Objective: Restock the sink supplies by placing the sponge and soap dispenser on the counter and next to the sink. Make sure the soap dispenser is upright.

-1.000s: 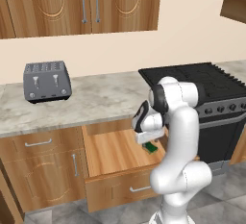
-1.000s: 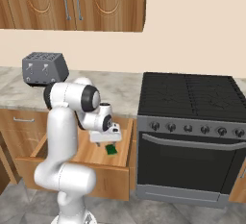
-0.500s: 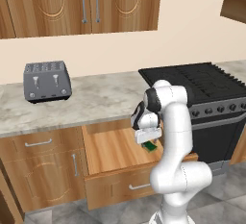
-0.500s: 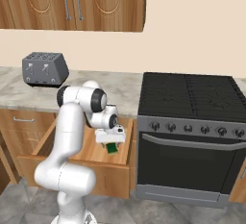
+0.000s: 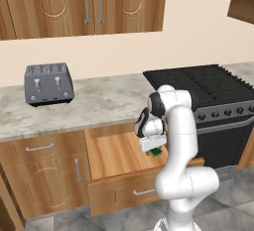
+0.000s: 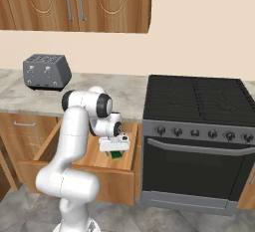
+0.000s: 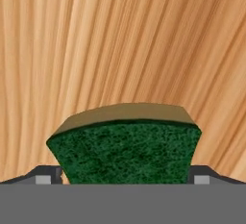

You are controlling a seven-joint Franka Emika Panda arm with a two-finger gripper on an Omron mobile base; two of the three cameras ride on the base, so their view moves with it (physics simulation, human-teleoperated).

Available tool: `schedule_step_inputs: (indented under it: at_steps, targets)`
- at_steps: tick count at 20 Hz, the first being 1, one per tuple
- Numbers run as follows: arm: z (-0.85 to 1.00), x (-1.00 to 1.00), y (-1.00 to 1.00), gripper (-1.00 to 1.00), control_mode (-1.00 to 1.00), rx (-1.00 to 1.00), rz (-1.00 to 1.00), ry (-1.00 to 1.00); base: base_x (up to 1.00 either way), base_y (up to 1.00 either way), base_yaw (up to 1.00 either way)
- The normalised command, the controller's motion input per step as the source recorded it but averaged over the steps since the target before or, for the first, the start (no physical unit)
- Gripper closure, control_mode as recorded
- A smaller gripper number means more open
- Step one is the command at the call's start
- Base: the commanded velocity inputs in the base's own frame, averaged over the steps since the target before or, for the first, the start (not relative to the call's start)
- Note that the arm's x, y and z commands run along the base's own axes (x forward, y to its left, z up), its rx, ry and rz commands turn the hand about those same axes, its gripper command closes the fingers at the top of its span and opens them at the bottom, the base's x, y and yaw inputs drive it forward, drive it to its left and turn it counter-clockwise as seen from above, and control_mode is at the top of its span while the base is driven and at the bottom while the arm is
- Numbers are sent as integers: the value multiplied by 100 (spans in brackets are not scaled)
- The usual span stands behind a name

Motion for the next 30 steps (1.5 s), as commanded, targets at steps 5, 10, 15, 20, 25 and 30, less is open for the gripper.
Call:
schedule_step_inputs:
  at_steps: [5,10,15,20,25,30]
  targets:
    - [-48,-28,6,100,-100,-1,7,12,0,0,0]
    - [-5,-43,23,100,-100,0,11,1,0,0,0]
    - [59,-34,10,100,-100,0,7,-2,0,0,0]
    - [100,-51,0,100,-100,0,1,-9,0,0,0]
    - [100,-62,0,100,-100,0,0,-3,0,0,0]
    - [100,-61,0,100,-100,0,0,-2,0,0,0]
